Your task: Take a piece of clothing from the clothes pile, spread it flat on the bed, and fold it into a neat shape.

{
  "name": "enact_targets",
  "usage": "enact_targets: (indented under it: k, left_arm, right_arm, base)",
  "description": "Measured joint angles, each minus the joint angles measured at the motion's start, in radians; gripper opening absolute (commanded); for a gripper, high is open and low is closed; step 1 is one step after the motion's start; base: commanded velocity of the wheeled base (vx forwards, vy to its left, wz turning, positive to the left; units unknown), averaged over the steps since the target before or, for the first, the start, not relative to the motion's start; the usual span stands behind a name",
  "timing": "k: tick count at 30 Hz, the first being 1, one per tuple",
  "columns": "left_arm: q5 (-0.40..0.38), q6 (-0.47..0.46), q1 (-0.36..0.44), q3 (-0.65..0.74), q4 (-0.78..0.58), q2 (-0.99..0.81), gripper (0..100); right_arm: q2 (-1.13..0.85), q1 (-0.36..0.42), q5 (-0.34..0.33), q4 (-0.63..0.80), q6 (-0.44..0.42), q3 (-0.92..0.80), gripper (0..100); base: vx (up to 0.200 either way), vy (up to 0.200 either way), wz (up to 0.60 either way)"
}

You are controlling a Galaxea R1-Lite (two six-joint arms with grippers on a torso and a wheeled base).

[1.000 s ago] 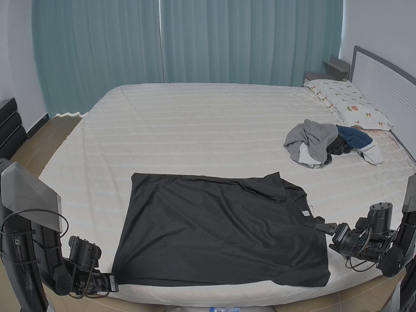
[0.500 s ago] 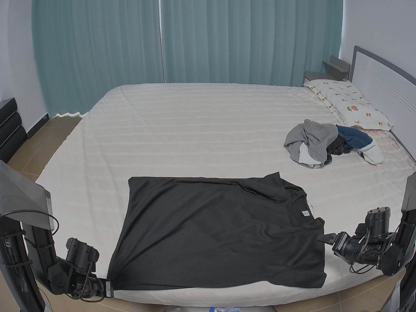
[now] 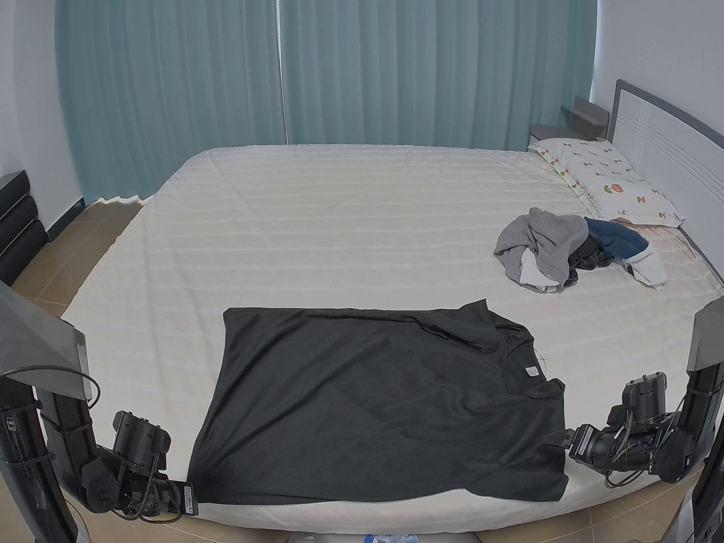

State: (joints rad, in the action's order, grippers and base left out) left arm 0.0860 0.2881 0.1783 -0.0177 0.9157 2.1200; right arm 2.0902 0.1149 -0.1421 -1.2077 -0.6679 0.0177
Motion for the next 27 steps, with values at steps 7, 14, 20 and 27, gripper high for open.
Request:
enact_targets:
  k: [7, 14, 20, 27]
  left_arm:
    - [-0.002, 0.0, 0.001, 0.0, 0.001, 0.002, 0]
    - [-0.002, 0.0, 0.001, 0.0, 0.0, 0.005, 0]
    - [-0.002, 0.0, 0.001, 0.0, -0.003, 0.004, 0]
    - [-0.001, -0.006, 0.001, 0.0, -0.01, 0.0, 0]
  right_arm:
    - [0.062, 0.036, 0.02, -0.06, 0.002, 0.0, 0]
    - [0.126, 0.042, 0.101, -0.092, 0.024, 0.0, 0]
    - [0.144, 0.04, 0.142, -0.054, 0.047, 0.0, 0]
    - [0.106, 0.034, 0.152, 0.064, 0.09, 0.0, 0]
  base:
    - [0.0, 0.0, 0.0]
    - [0.0, 0.0, 0.0]
    - [0.0, 0.0, 0.0]
    - [0.0, 0.0, 0.0]
